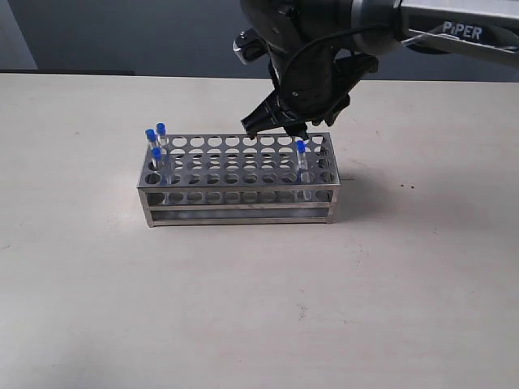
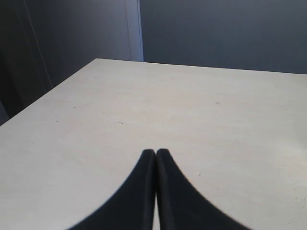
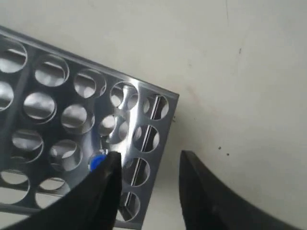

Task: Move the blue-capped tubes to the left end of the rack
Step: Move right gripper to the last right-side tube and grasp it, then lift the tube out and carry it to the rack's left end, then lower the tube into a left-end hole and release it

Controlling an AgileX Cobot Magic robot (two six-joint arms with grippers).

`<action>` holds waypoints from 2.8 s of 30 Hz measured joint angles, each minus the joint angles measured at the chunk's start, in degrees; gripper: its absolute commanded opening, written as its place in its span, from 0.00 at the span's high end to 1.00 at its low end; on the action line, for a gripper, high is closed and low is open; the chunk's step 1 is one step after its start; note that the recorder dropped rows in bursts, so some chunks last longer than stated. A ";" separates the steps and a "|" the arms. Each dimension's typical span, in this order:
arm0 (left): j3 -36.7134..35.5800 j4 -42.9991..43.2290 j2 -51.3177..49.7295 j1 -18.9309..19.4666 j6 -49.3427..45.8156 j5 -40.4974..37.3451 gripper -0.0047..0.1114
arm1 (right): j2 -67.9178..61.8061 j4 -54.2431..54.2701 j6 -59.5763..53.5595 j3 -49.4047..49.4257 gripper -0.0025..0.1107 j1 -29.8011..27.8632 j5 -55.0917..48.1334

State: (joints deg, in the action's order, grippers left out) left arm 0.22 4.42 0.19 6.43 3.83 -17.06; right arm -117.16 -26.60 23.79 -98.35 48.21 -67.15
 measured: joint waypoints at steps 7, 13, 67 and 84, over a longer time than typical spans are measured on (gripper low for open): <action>0.00 0.00 0.00 0.00 0.00 0.00 0.96 | 0.00 2.58 0.12 0.88 0.63 0.00 4.59; 0.00 0.00 0.00 0.00 0.00 0.00 0.96 | -1.06 2.83 0.12 0.88 0.63 0.00 5.26; 0.00 0.00 0.00 0.00 0.00 0.00 0.96 | 5.93 10.38 -2.71 1.12 0.98 8.62 28.90; 0.00 0.00 0.00 0.00 0.00 0.00 0.96 | 3.05 16.72 -9.90 1.12 0.98 10.71 31.38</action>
State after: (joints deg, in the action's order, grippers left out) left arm 0.22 4.42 0.19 6.43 3.83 -17.06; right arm -114.11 -9.88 13.89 -97.23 58.92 -35.77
